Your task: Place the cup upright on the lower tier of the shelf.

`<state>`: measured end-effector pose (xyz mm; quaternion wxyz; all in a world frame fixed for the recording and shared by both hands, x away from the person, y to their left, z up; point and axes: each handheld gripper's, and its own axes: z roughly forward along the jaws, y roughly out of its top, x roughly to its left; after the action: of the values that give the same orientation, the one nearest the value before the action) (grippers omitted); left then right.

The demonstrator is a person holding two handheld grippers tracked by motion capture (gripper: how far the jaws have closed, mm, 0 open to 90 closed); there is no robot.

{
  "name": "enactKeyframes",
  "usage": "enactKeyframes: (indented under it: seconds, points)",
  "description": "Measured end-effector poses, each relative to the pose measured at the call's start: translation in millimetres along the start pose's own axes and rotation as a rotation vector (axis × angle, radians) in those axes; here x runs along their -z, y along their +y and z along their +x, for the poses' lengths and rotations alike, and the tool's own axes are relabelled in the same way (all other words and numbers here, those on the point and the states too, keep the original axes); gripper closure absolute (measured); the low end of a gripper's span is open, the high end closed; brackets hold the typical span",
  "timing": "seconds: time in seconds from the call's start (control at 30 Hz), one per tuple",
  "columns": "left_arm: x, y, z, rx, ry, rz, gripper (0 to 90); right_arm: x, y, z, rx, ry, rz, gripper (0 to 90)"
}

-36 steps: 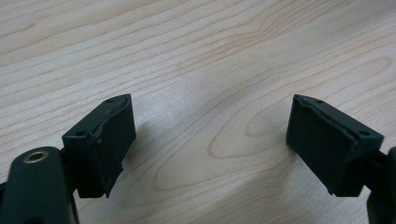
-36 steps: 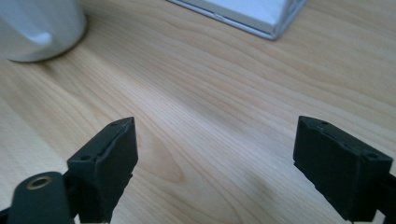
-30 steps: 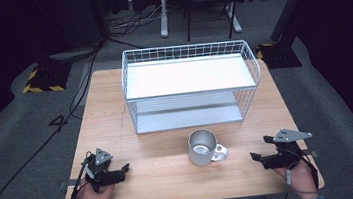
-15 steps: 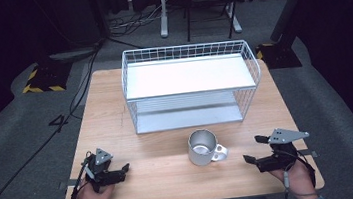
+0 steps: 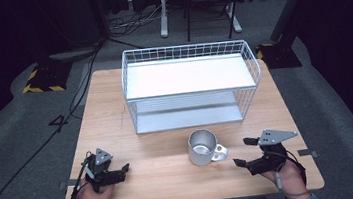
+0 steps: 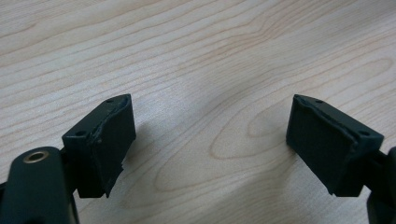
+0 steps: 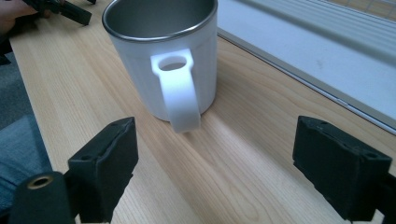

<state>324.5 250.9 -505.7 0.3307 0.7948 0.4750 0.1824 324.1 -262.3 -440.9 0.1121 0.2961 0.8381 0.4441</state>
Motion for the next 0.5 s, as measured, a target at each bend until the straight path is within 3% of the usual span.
enactKeyframes:
  seconds: [0.5]
  points:
    - [0.0,0.0,0.0,0.0,0.0,0.0,16.1,-34.2,5.7,-2.3,0.007,0.089,0.018,15.0]
